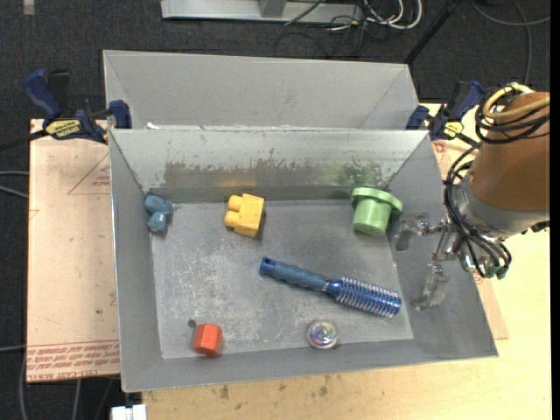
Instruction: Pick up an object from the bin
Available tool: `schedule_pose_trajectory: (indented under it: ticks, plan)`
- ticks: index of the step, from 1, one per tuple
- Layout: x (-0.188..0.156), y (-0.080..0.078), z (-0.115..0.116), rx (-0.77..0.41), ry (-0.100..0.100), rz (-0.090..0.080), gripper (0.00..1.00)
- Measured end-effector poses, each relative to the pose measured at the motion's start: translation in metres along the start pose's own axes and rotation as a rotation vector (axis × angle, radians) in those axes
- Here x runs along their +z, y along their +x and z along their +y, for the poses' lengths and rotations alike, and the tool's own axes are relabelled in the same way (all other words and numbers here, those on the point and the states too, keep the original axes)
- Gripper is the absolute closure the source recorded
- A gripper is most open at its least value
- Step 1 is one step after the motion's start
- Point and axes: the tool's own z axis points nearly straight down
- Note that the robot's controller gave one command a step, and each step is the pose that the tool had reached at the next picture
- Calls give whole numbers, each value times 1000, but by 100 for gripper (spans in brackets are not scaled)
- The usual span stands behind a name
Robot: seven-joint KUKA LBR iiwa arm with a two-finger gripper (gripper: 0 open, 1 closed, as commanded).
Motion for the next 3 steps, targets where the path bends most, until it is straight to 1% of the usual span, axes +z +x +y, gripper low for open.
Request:
schedule_pose_trajectory:
  ticks: [1, 2, 3]
  plan:
    - [136, 20, 22, -9, 2, -14, 0]
    - [147, 16, 51, -35, 3, -21, 0]
    - [148, -3, 133, -256, -1, -11, 0]
